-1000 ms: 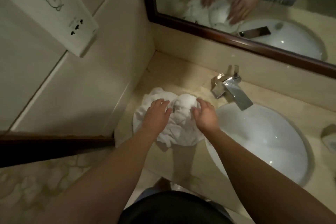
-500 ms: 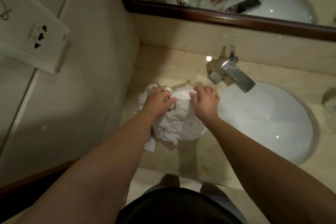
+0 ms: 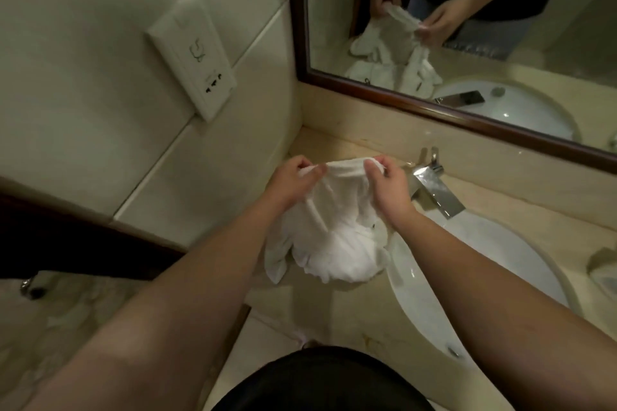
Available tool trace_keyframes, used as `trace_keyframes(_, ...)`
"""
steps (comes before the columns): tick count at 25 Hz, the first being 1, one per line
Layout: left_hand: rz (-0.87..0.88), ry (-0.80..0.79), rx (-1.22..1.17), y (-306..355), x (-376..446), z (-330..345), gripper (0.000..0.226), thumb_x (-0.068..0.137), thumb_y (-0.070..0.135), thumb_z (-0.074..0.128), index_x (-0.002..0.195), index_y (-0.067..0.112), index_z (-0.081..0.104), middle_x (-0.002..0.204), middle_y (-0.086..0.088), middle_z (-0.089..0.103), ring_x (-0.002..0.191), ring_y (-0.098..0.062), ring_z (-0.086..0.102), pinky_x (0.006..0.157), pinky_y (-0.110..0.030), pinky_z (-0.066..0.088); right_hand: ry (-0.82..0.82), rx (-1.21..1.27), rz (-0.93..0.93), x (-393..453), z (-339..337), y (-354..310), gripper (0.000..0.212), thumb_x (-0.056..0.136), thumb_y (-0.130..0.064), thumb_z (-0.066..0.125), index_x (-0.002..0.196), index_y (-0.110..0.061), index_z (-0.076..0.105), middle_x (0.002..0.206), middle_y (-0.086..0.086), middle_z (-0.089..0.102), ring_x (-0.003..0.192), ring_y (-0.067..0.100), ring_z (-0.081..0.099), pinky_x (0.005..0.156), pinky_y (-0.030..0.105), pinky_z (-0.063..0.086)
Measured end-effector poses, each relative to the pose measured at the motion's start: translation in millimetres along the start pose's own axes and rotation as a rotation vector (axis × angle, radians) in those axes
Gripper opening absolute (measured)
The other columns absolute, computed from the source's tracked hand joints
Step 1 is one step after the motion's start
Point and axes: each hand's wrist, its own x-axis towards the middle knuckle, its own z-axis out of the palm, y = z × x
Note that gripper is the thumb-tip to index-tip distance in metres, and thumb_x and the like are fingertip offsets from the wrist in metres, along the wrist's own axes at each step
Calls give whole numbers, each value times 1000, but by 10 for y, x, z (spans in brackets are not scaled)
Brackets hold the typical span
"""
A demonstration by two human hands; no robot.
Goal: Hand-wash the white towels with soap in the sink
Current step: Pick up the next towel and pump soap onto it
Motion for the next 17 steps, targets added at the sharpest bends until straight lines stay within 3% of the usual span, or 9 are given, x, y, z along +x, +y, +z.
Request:
trace_keyframes(3, 80, -50, 68, 260, -191, -98, 37, 92, 38, 69, 92, 1, 70, 77, -5, 61, 66, -11, 54, 53, -17, 40, -3, 17, -36, -72, -213, -226, 13, 99, -31, 55, 95, -21, 61, 82, -3, 61, 78, 16, 58, 75, 33, 47)
trace_keyframes(6, 174, -1, 20, 604, -355, 48, 39, 96, 34, 65, 76, 0, 64, 70, -6, 51, 62, -9, 45, 52, -21, 34, 45, 88, -74, -194, -535, -396, 18, 97, -28, 55, 94, -13, 64, 78, 0, 62, 73, 15, 59, 69, 34, 49)
trace_keyframes(10, 317, 45, -72, 1187, -515, 456, 36, 98, 29, 62, 67, 14, 51, 62, 6, 41, 53, 0, 35, 55, -25, 30, 197, 169, -125, -378, -1128, -546, 15, 96, -20, 56, 85, -16, 65, 70, -8, 60, 57, -6, 53, 58, 17, 44)
trace_keyframes(14, 433, -69, -91, 1735, -674, 1056, 33, 99, 27, 61, 71, 12, 53, 68, -2, 42, 60, -6, 35, 57, -27, 29, 335, 216, -154, -629, -1914, -494, 20, 95, -17, 57, 77, -21, 61, 69, -8, 57, 58, -3, 49, 59, 16, 42)
trace_keyframes(17, 498, -197, -108, 2088, -782, 1556, 35, 98, 29, 62, 72, 6, 56, 69, -1, 46, 64, -10, 41, 58, -29, 32, 453, 254, -132, -839, -2477, -348, 22, 96, -16, 57, 75, -20, 60, 70, -5, 57, 65, 5, 51, 64, 23, 43)
